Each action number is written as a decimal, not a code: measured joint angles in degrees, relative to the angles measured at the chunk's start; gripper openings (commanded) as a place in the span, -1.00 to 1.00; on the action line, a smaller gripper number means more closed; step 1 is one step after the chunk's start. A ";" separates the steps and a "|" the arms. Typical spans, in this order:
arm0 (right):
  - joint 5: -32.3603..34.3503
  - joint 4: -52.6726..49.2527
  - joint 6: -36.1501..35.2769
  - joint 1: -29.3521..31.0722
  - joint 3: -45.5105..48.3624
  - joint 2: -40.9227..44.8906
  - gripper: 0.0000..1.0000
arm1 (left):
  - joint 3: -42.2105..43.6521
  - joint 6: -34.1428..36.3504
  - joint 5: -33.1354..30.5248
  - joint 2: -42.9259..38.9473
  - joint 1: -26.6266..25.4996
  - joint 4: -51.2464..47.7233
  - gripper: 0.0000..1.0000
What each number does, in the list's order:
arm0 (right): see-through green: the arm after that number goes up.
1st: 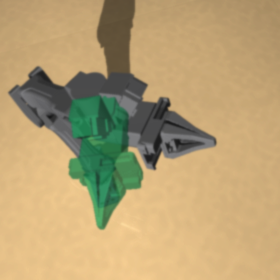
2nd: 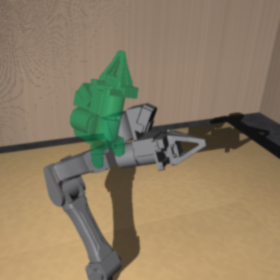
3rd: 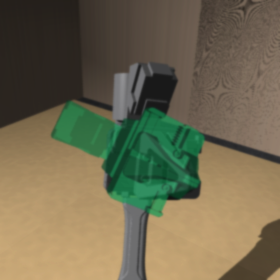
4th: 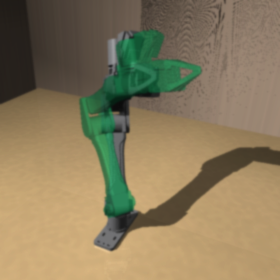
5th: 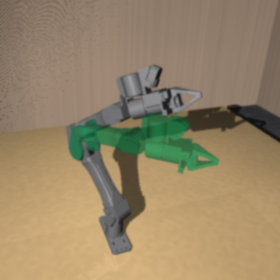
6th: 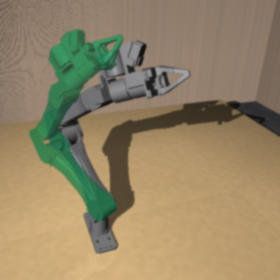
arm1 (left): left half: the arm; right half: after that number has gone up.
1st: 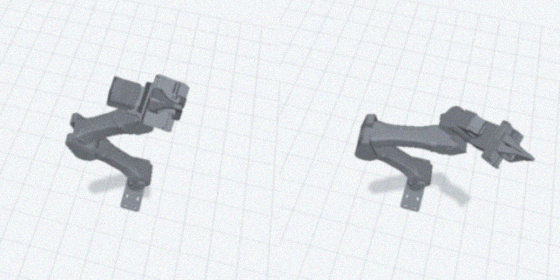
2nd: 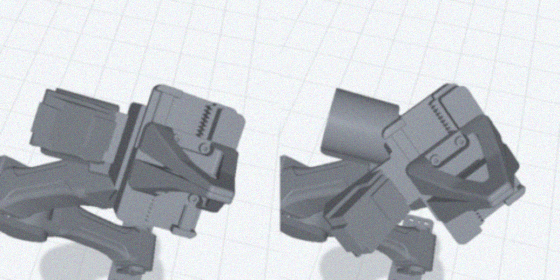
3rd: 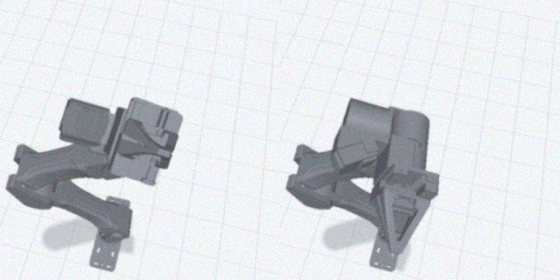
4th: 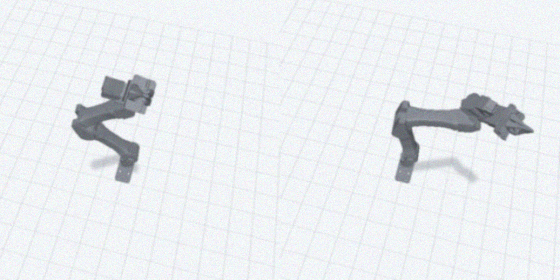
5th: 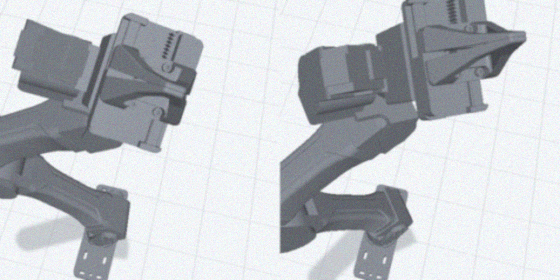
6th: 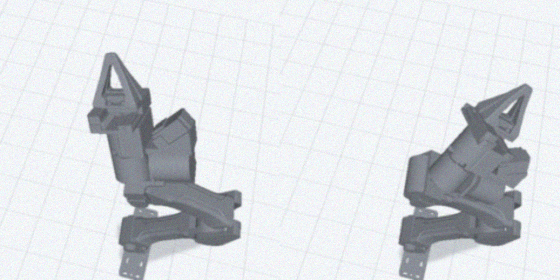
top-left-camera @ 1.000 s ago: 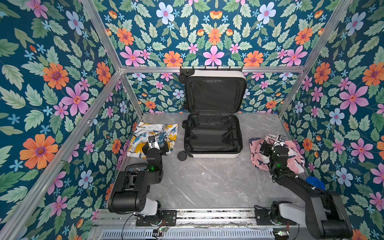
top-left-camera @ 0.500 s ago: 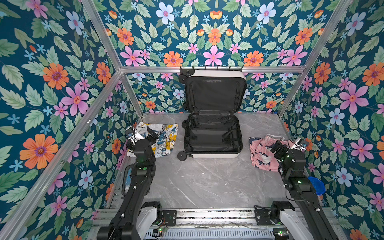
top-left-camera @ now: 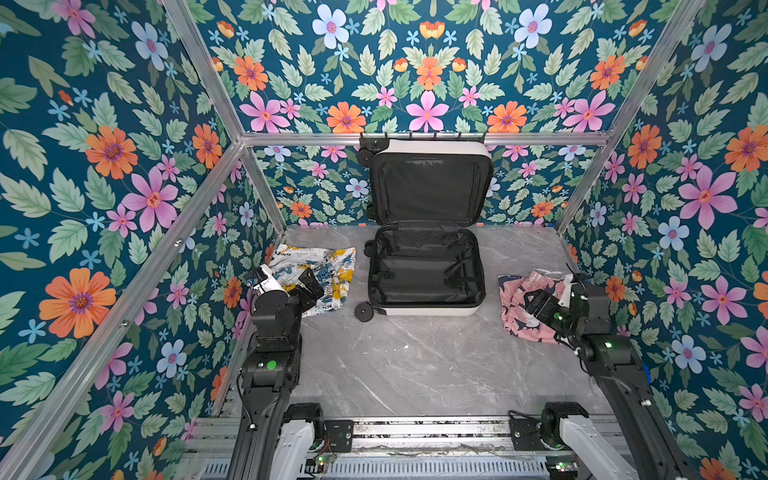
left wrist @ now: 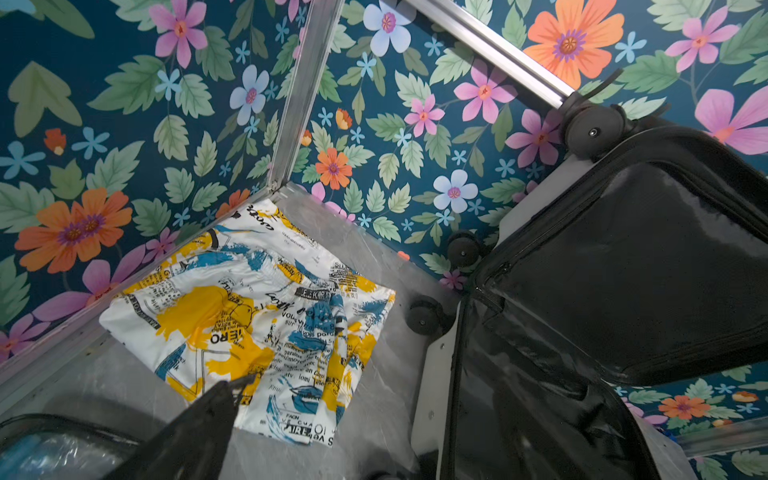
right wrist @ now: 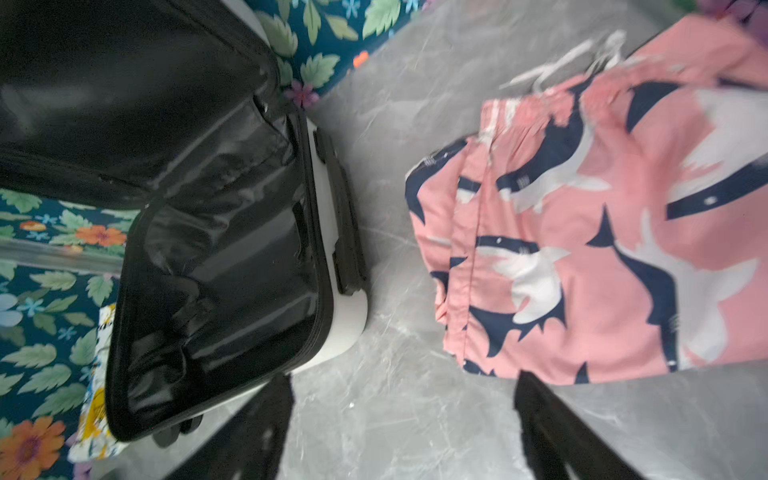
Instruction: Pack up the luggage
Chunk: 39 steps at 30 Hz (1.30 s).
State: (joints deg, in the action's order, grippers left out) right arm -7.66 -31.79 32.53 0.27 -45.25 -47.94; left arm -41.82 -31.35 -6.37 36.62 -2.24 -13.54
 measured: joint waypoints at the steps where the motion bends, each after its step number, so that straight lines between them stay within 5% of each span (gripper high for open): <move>1: -0.48 -0.94 -0.02 0.00 -0.50 -1.57 0.49 | 0.00 -0.02 0.00 -0.70 0.00 -0.87 0.99; 11: -0.85 -6.78 0.20 0.00 -3.15 -15.41 0.54 | -0.46 -1.92 14.62 5.35 -0.04 -2.27 0.99; 21: 0.76 -6.23 -1.27 1.25 -5.68 -30.45 0.60 | 12.81 -9.27 25.46 -0.74 -0.02 2.03 0.97; 30: 4.22 -5.68 -2.62 4.04 -11.78 -41.48 0.61 | 18.88 -13.25 28.61 -7.89 -0.07 2.38 0.97; 36: 5.25 -5.57 -3.26 4.13 -13.90 -45.29 0.19 | 19.12 -13.68 28.85 -8.61 -0.07 2.32 0.97; 39: 5.29 -5.49 -3.43 4.11 -13.94 -46.45 0.18 | 19.06 -14.34 28.87 -8.00 -0.07 2.32 0.96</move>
State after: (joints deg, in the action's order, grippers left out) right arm -2.37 -37.28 29.10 4.38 -59.20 -94.39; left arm -22.76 -45.69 22.50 28.62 -2.31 -11.22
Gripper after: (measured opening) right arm 0.580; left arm 0.981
